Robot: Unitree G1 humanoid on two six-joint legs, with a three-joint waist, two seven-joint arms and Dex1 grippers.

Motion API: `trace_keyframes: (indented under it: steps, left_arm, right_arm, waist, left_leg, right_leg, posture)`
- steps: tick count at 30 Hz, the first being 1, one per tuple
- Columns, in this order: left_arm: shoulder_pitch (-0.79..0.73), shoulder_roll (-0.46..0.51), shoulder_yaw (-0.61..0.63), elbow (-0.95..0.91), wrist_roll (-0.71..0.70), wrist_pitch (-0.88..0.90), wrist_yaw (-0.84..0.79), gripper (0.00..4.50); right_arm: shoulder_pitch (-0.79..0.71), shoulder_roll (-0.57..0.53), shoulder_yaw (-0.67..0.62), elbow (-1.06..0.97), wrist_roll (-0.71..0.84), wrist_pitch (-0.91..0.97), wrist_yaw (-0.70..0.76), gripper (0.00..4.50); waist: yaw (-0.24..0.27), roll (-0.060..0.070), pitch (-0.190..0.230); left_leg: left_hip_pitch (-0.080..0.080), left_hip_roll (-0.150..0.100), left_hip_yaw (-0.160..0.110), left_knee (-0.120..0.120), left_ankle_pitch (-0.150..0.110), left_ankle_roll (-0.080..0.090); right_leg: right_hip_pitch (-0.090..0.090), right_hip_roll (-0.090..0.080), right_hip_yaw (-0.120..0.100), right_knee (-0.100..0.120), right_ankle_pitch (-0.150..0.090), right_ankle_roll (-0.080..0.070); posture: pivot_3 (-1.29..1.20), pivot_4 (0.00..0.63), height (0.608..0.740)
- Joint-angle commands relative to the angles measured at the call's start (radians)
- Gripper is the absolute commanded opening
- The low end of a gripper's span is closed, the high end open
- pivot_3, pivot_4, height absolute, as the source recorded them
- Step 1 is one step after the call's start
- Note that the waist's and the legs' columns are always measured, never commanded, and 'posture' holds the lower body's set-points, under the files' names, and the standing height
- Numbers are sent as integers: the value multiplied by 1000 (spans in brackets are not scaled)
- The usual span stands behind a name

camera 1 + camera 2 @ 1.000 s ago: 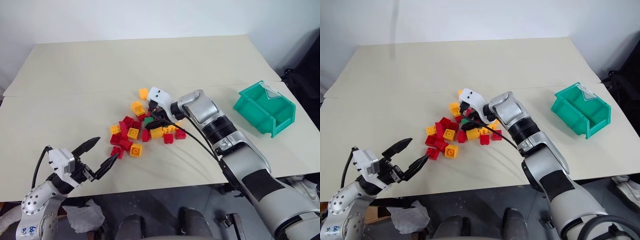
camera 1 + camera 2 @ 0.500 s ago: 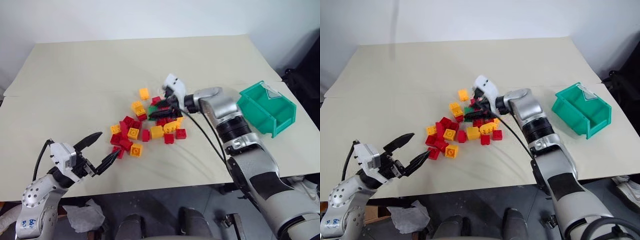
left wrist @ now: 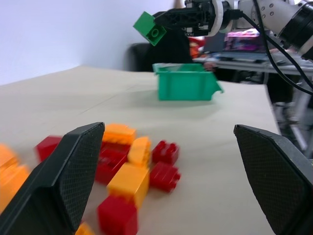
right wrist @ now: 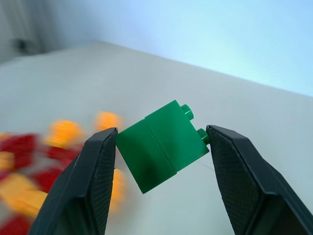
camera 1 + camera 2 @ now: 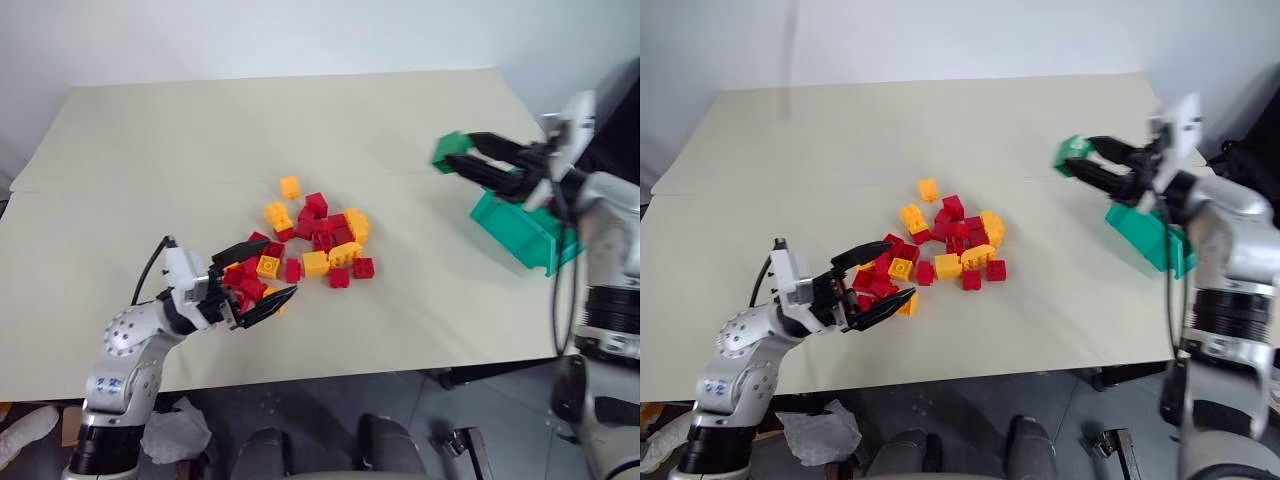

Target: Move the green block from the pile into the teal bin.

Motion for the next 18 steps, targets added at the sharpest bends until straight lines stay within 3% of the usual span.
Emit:
trace_keyframes:
  steps: [1,7,10,15,18]
  left_arm:
    - [-57,-15,-44,11,-11,8,-42,4500]
    - [-72,-17,-77,-5,-32,48,-85,4500]
    - [-60,-22,-67,6,-6,25,-64,4500]
    - [-49,-23,-55,0,1,16,-42,4500]
    - [-39,-22,-37,-12,-6,18,-25,4500]
  right_arm:
    - [53,-95,-64,59,-33,-82,-45,2499]
    - [63,-165,-55,266,-105,-173,-169,2499]
    - [-15,-160,-25,454,-164,-228,-282,2499]
    - [-126,-158,20,670,-195,-293,-294,2499]
    - [-166,-155,31,738,-196,-339,-282,3528]
  waist:
    - [0,0,0]
    - [-2,0,0]
    - [-2,0,0]
    - [-1,0,0]
    - [1,1,0]
  left_leg:
    - [0,0,0,0,0,0]
    - [2,0,2,0,0,0]
    - [2,0,3,0,0,0]
    - [2,0,4,1,1,1]
    - [2,0,4,1,1,1]
  right_leg:
    - [0,0,0,0,0,0]
    - [1,0,1,0,0,0]
    - [1,0,2,-1,0,0]
    - [1,0,4,-2,0,0]
    - [1,0,3,-2,0,0]
  posture:
    - [0,150,740]
    - [0,150,740]
    - [0,150,740]
    - [0,150,740]
    - [0,150,740]
